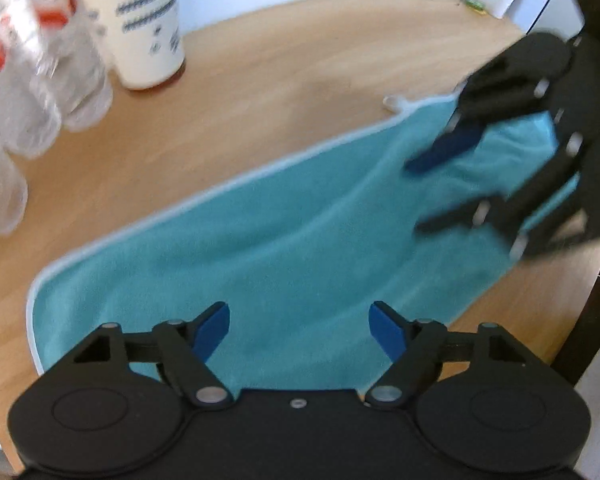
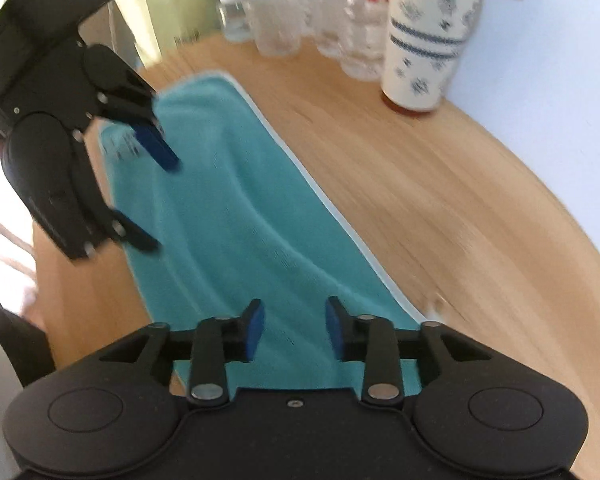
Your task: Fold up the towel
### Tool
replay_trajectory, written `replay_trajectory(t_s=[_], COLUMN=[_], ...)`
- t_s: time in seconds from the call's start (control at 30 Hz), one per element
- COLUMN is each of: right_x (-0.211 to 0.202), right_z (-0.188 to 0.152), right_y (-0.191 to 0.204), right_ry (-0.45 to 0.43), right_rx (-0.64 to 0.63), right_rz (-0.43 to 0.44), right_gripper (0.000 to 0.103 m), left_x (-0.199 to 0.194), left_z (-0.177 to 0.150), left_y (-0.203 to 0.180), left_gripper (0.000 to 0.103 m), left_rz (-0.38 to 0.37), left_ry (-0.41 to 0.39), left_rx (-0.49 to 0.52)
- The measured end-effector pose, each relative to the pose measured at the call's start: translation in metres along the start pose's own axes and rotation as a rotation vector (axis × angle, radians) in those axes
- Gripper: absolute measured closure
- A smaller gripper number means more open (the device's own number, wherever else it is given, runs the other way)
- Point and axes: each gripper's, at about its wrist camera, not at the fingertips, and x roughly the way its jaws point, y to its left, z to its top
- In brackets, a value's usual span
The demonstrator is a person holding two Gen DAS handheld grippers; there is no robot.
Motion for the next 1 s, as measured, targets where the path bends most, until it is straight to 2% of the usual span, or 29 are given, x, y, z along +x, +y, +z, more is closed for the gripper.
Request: replay_trajectory(t_s=[0.07, 0.2, 0.3, 0.4, 0.47, 0.57, 0.6, 0.73, 0.83, 0.97, 1.0], right_x=[0.004, 0.009, 0.000, -0.014, -0.023, -0.042, -0.049, -0.077, -0.094, -0.080, -0.072], right_z=[-0.003, -0.018, -0.032, -0.053, -0.070, -0.100, -0.111, -0.142, -0.141, -0.106, -0.098], right_y=[0.005, -0.001, -0.019, -0.043, -0.051, -0.063, -0.067, -0.079, -0.080, -0.071, -0.068], right_ry=[0.021, 0.056, 0.073, 0.091, 0.106, 0.134, 0.144, 0.178, 0.100, -0.039, -0.055], right_rx=[-0.025, -0.055, 0.003, 0.093, 0.127, 0.189, 0.215, 0.294, 0.314, 0.279, 0.261], right_rz=[-0.004, -0.078, -0.120, -0.163, -0.196, -0.232, -0.241, -0.308, -0.327, -0.278, -0.260], right_gripper=[0.062, 0.061, 0.059, 0.058, 0.051, 0.049, 0.047, 0.046, 0.046, 0.046, 0.046], left_x=[0.010, 0.020, 0.018, 0.013, 0.009, 0.006, 0.002, -0.020, -0.011, 0.008, 0.016], left_z=[0.004, -0.002, -0.006, -0.012, -0.016, -0.022, -0.022, -0.005, 0.033, 0.058, 0.065], left_y=[-0.003, 0.000, 0.011, 0.026, 0.031, 0.047, 0.052, 0.056, 0.030, -0.008, -0.018], left_gripper=[0.025, 0.022, 0.020, 0.020, 0.020, 0.021, 0.027, 0.028, 0.028, 0.028, 0.028], left_rz=[0.042, 0.077, 0.107, 0.130, 0.149, 0.191, 0.193, 0.141, 0.059, 0.043, 0.063], left_ry=[0.022, 0.018, -0.004, 0.005, 0.012, 0.042, 0.046, -0.027, -0.101, -0.125, -0.128], left_rx=[0.027, 0.050, 0.024, -0.018, -0.020, -0.044, -0.066, -0.138, -0.072, 0.015, 0.039])
